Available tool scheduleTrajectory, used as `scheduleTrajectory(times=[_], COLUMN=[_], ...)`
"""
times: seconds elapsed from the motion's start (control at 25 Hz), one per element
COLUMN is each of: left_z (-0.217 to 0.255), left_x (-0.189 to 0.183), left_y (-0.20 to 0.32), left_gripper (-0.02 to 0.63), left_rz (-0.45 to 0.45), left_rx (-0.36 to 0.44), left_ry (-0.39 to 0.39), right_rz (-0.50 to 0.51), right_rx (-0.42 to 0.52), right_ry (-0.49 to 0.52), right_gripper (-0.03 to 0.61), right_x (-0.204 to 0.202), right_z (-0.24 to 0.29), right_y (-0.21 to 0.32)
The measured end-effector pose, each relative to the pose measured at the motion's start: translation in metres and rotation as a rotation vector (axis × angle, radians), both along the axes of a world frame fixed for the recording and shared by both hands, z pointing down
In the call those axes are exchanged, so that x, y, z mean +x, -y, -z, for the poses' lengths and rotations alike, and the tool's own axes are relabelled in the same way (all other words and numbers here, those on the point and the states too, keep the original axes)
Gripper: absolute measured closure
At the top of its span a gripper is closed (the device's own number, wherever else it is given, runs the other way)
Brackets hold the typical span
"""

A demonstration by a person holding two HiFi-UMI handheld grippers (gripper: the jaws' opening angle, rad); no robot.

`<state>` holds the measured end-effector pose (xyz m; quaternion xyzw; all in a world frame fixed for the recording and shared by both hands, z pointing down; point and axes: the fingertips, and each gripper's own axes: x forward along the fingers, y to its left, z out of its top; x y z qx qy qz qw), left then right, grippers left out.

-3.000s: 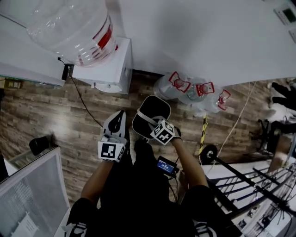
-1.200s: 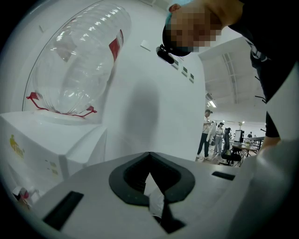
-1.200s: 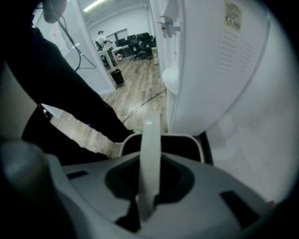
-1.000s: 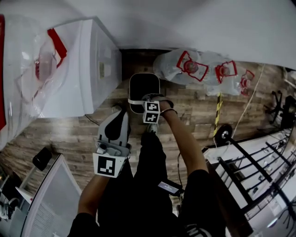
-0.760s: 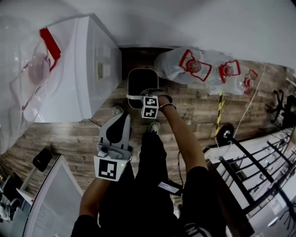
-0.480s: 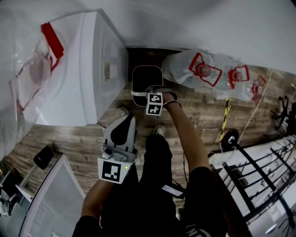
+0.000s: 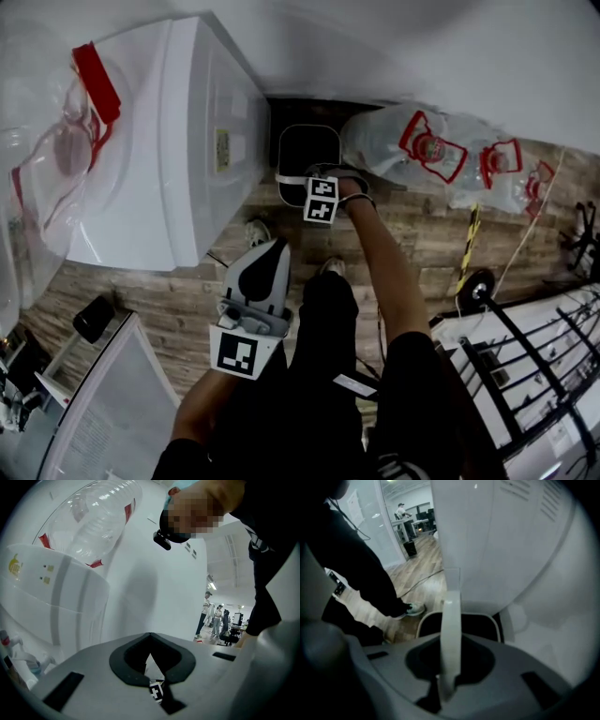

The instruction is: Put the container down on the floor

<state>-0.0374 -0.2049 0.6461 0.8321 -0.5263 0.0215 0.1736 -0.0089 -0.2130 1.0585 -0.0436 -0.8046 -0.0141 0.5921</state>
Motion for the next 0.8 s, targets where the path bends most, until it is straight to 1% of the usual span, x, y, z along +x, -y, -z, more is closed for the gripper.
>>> scheduleTrajectory(times=[0.32,0.52,0.8], left_z=[-0.017,-0.023,-0.020], left_x=[0.002,0.000,-0.001], left_y=[0.006,0.011,0.015], left_gripper=[0.591,0.592,0.591], left_rz=[-0.023,-0.032,-0.047], left_rx=[-0.006,-0.001,0.002], left_ry=[0.000,-0.002,-0.001], right_rz=[-0.016,-0.010,-0.024], right_rx=[0.004,0.017,0.053], right_ry=[0.010,0.020,0.028], right_gripper=[0.523,0.523,0.523], right_x=[-0.002,-0.006,-0.009], right_z=[-0.015,-0.011,0.000], right_y=[0.023,0.039,0.064])
